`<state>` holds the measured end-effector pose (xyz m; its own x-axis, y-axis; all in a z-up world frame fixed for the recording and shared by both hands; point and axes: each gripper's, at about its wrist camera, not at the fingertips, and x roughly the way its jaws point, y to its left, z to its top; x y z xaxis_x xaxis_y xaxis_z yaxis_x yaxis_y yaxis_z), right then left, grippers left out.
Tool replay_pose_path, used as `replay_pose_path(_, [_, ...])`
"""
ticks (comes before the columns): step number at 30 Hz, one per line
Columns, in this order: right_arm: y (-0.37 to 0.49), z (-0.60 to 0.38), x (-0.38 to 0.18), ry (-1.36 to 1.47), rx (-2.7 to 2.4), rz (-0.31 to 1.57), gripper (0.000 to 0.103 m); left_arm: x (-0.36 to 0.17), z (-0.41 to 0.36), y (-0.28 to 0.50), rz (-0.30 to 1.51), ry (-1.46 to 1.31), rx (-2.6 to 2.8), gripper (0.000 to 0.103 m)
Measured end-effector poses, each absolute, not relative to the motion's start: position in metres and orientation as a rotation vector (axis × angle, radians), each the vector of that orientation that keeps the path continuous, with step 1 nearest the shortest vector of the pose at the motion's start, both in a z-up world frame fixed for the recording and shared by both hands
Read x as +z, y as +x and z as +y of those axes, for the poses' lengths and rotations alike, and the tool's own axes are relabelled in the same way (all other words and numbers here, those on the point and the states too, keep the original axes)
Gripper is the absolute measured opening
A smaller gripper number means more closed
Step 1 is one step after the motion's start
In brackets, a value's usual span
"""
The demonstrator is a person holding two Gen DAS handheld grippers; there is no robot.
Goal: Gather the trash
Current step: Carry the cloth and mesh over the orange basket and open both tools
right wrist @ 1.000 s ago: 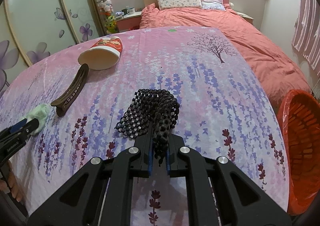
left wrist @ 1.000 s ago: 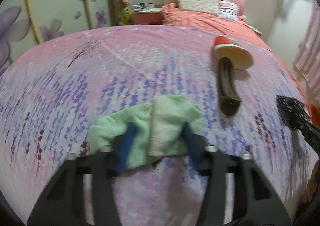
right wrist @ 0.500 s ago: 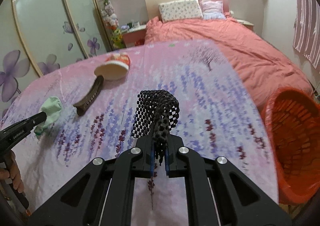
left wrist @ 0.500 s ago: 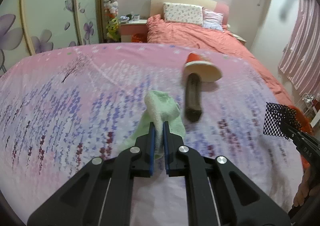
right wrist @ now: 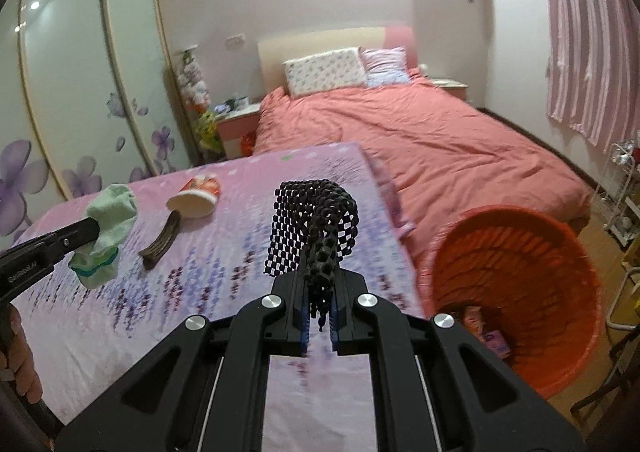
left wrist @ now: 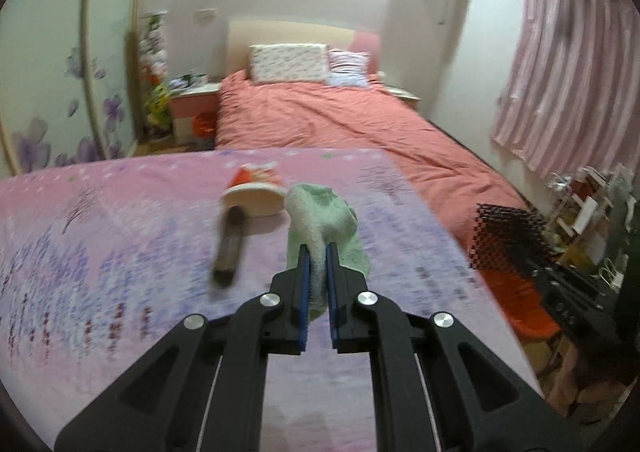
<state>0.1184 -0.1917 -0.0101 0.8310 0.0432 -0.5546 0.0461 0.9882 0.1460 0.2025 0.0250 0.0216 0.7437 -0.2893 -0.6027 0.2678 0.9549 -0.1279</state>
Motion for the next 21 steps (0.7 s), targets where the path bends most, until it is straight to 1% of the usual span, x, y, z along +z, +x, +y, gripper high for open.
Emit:
replay_pose_path(9, [0.099, -0.254, -0.009, 0.197, -0.127, 0.545, 0.007, 0.031, -0.059, 0.196, 0.654, -0.033, -0.489, 0.009])
replay_pose_path(21, [0.097, -0.328, -0.027, 0.277, -0.259, 0.548, 0.007, 0.016, -0.177, 0.195, 0.701, 0.011, -0.692, 0.009])
